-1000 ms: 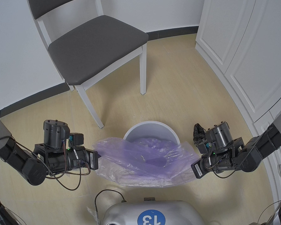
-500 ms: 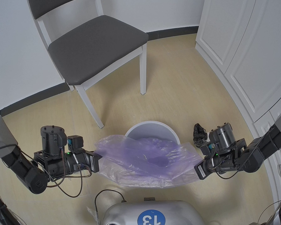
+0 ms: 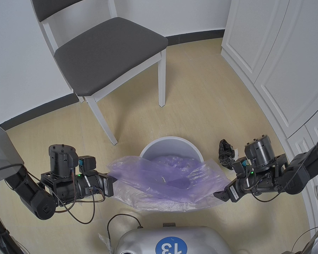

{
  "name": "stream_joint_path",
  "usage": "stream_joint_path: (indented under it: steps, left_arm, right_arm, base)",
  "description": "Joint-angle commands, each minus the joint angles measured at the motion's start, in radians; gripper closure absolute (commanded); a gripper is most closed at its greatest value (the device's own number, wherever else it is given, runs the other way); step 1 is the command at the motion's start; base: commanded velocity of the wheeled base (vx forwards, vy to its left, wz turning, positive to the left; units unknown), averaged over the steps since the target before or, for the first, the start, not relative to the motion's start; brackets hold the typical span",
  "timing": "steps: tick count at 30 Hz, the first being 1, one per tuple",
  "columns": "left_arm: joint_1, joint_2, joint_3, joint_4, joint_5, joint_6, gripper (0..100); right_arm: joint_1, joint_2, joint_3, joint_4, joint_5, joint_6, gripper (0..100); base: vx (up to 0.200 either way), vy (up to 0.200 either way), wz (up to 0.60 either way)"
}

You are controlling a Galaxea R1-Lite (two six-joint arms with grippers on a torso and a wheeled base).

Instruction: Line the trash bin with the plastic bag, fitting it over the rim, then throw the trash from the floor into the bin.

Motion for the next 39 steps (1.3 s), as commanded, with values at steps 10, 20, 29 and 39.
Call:
stream_joint_path:
  steps: [10, 20, 29, 39]
  left_arm:
    - [-0.034, -0.034, 0.011, 0.001, 0.008, -0.021, 100]
    - [-0.035, -0.042, 0.013, 0.001, 0.009, -0.02, 100]
    - [-0.024, -0.032, 0.004, -0.001, 0.008, -0.024, 100]
    - [-0.006, -0.014, -0.004, -0.001, 0.009, -0.052, 0]
  right_arm:
    - [-0.001, -0.328, -0.046, 0.177, 0.0, -0.033, 0]
    - [0.042, -0.337, -0.149, 0.234, -0.001, -0.048, 0]
    - [0.048, -0.262, -0.23, 0.233, 0.0, -0.165, 0]
    - [0.136, -0.124, -0.241, 0.184, 0.041, -0.272, 0]
  base:
    - [0.0, 0.0, 0.0]
    - [0.0, 0.0, 0.0]
    - [0.0, 0.0, 0.0]
    - [0.0, 0.0, 0.0]
